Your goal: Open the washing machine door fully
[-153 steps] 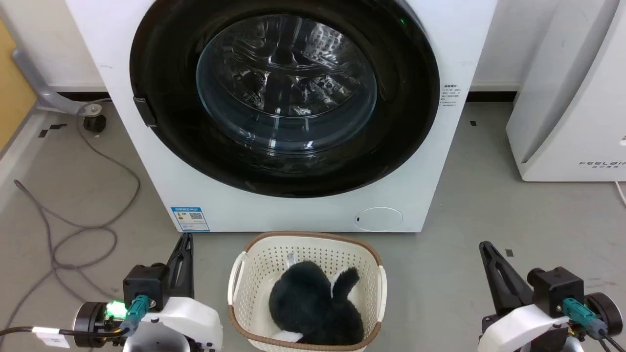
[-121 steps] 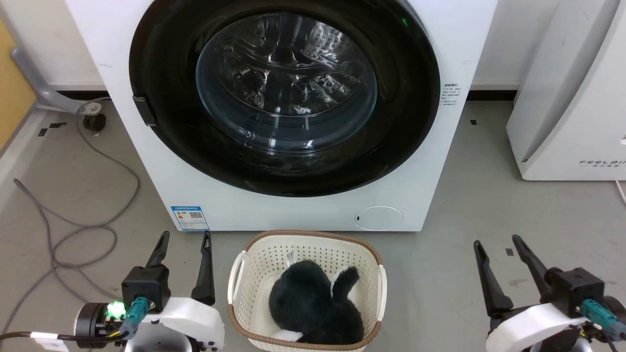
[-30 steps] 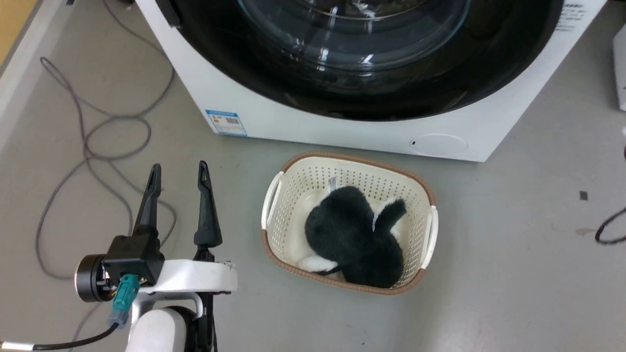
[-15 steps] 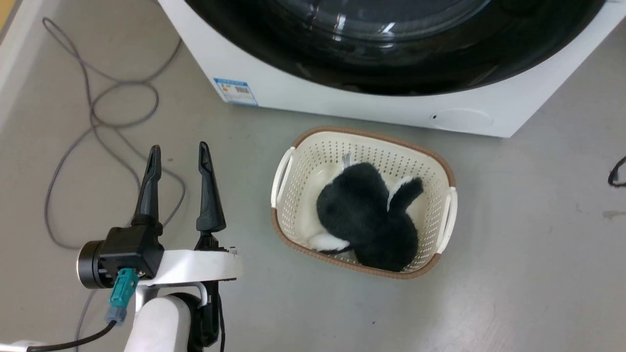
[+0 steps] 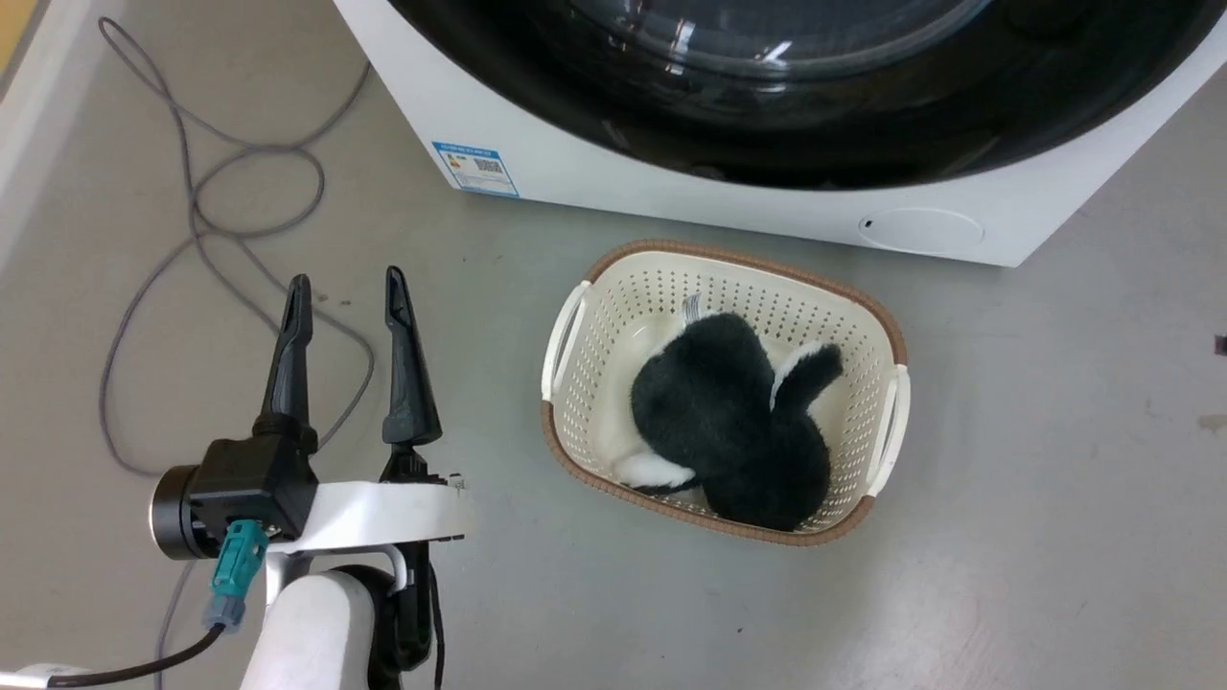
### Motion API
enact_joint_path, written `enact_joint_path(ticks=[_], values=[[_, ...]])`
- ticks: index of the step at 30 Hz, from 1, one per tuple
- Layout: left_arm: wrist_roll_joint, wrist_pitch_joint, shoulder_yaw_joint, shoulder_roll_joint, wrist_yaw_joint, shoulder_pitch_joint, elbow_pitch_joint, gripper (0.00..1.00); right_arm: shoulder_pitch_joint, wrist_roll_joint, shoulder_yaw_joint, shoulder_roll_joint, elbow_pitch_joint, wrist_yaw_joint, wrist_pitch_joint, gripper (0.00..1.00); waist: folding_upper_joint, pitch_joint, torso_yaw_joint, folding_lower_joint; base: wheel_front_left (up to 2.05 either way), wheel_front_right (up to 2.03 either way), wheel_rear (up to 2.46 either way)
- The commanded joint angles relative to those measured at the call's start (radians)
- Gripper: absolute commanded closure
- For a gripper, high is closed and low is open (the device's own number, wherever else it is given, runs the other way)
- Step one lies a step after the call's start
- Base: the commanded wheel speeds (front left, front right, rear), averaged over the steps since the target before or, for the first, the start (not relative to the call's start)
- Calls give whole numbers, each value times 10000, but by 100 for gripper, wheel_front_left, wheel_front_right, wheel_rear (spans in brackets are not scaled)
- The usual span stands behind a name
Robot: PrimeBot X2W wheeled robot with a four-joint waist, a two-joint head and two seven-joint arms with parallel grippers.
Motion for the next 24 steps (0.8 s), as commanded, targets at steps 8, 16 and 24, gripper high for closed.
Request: enact_joint_path(ticks=[8,16,24], values=[[41,-55,23,12,14,51,57,0,666,7,611,227,-392,10,882,100,0,-285,-150,-1,0,0,0],[104,-55,102,12,-54,226,151,0,1418,123,927,350,-801,10,1464,100,0,-674,-272,-1,0,0,0],[187,-55,204,12,-159,565,258,0,2941,420,1383,599,-2243,10,2400,100,0,-1272,-319,-1,0,0,0]])
